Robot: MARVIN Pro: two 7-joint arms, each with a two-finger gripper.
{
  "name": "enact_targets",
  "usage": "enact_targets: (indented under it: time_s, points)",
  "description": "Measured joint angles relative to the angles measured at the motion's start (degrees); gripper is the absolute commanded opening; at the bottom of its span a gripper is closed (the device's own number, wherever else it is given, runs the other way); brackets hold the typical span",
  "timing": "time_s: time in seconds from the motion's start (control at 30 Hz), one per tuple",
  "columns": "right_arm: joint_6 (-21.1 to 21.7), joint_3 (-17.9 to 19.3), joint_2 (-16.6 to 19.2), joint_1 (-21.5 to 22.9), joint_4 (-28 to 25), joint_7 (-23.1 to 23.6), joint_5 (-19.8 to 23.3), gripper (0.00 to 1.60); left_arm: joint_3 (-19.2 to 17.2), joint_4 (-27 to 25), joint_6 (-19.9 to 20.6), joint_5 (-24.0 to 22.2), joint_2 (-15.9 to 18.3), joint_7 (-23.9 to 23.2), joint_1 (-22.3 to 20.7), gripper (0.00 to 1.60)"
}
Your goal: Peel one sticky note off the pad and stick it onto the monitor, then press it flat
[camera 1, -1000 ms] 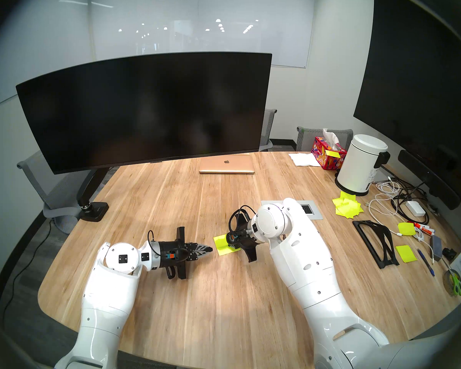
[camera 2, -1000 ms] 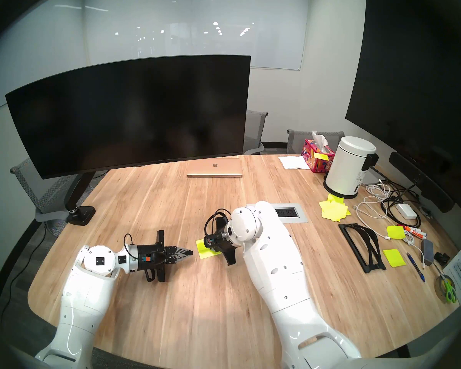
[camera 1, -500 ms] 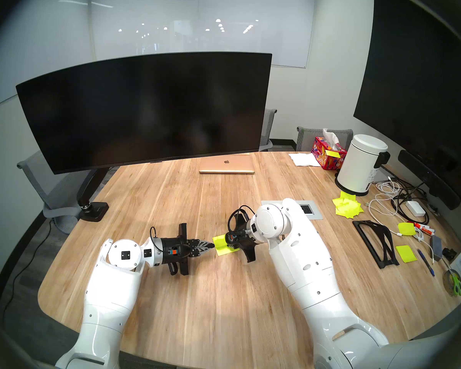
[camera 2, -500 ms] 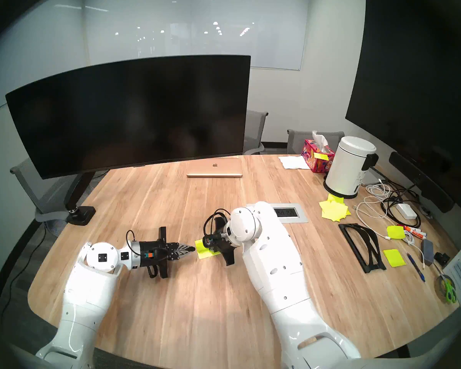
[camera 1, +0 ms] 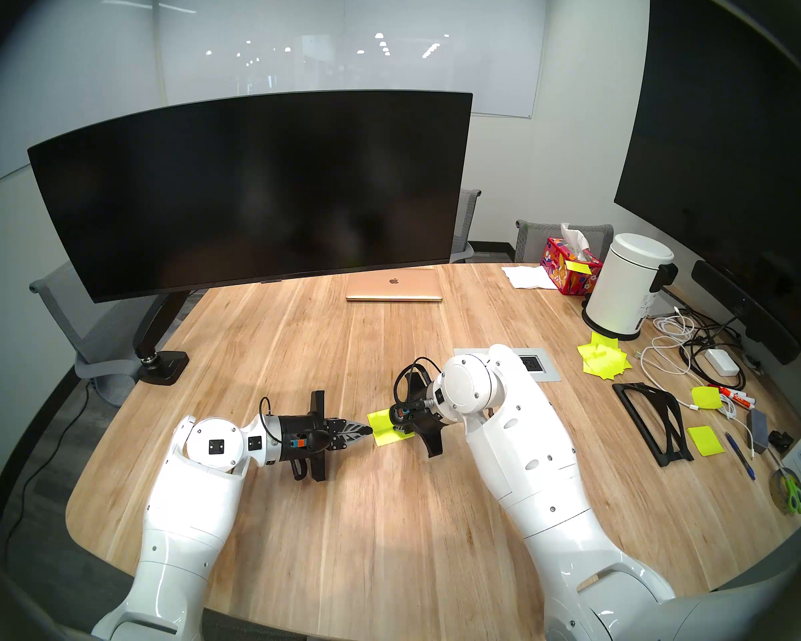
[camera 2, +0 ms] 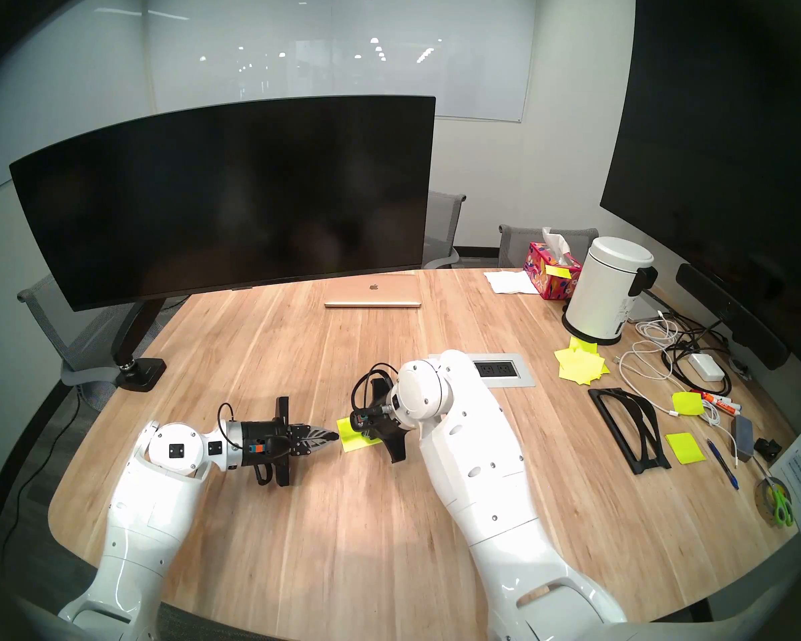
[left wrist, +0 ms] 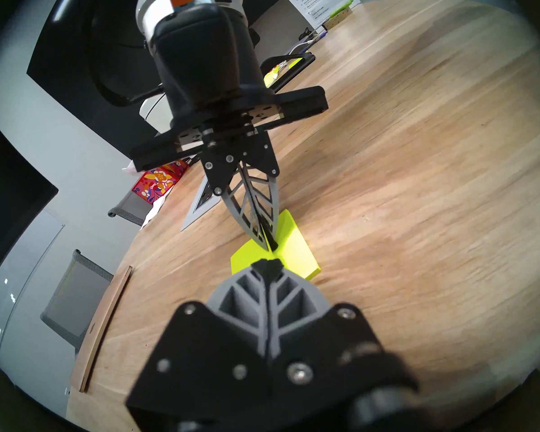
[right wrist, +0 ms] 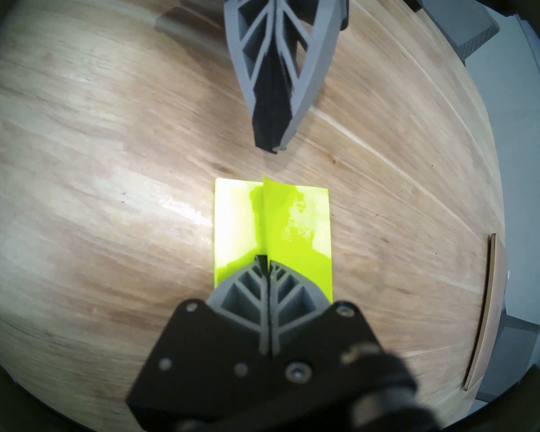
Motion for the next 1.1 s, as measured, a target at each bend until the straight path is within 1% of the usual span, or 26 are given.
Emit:
enact_targets:
  time_s: [0.23, 0.5, 0.8, 1.1]
  points:
    - [0.06, -0.30, -0.20, 0.18, 0.69, -1.23, 0.00, 0.00, 1.20, -0.72, -1.02, -0.25, 1.08, 1.06, 0.88, 0.00]
    - [0.04, -0.40, -0.39, 0.57, 1.56, -2.10, 0.16, 0.00, 2.25, -0.88, -1.01, 0.00, 1.94, 1.42, 1.36, 0.00]
    - [-0.06, -0.39, -0.41, 0.67, 1.96, -2.82, 0.56, 0.00, 2.68, -0.21, 1.23, 2.22, 2.20, 0.60, 0.37, 0.00]
    - [-0.14, -0.21, -0.28, 0.36, 1.85, -3.36, 0.92, 0.00, 1.78, 2.41, 2.60, 3.22, 1.58, 1.61, -1.82, 0.00]
